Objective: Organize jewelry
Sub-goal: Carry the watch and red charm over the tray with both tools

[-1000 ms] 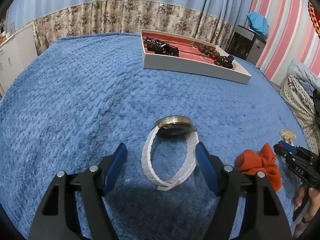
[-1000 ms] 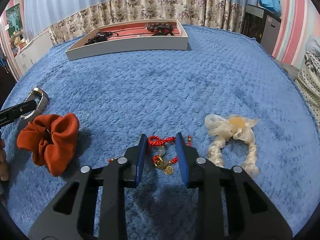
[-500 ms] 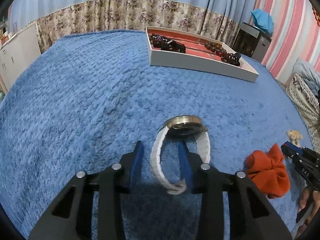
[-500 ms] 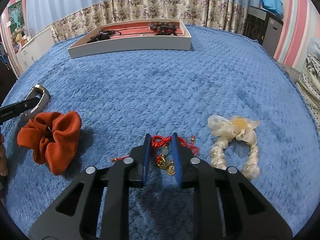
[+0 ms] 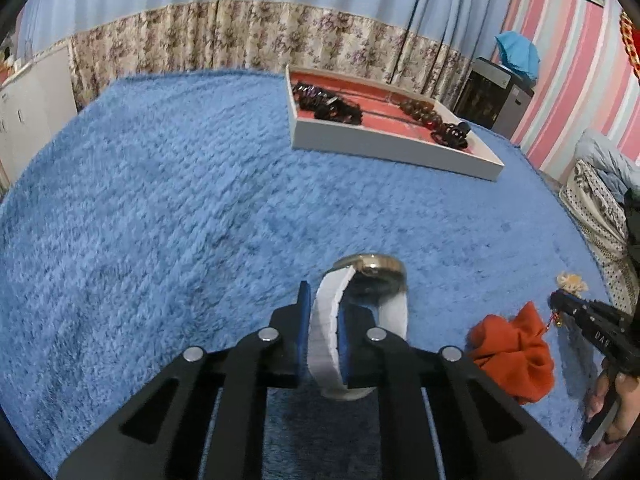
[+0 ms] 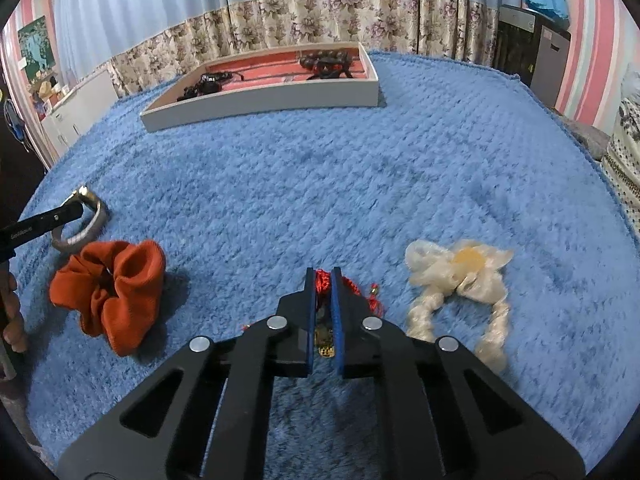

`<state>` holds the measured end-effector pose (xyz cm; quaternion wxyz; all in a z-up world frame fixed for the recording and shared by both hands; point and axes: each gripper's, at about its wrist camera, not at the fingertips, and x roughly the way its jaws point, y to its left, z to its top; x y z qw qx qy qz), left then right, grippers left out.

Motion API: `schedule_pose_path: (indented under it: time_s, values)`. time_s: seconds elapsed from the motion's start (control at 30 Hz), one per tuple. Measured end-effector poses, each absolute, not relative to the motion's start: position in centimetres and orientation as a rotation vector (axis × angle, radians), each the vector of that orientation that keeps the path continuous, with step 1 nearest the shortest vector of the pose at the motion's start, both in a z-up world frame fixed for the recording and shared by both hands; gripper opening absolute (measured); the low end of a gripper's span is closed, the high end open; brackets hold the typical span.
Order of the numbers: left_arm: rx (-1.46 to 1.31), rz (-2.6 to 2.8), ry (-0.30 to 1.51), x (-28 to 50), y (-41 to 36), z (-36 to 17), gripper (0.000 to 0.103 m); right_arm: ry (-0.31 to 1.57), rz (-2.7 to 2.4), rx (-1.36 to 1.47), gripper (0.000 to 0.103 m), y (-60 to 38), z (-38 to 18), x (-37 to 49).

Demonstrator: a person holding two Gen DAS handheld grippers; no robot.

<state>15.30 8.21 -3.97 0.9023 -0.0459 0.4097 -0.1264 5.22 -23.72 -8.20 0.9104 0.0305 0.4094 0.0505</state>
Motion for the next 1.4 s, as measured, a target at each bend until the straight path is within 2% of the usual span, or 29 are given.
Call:
schedule_pose_path:
  time_s: [0.47,0.8,1.07,1.4]
  values:
    - [-0.026,-0.261,0.822,17.3,5.1,0.6,0.012,0.735,0.164,0.041,0.007,-24.4,-2.5,9.7]
    - [-0.016,-0.255,0.793,25.5,2.1,5.2,0.012,0.693,0.136,-0.007,0.007,-25.2,2.3,18.6]
    - [-0.023,-0.258,0.829,33.6,0.3,2.8,0.012,0.712,0.106,-0.024,0.007,-24.2,1.1,26.8]
    - [0.016,-0.205,0.863,37.7,0.2,-1.6,0.013,0.786,0.075,-0.028,0.007,-23.4,-3.5,31.3]
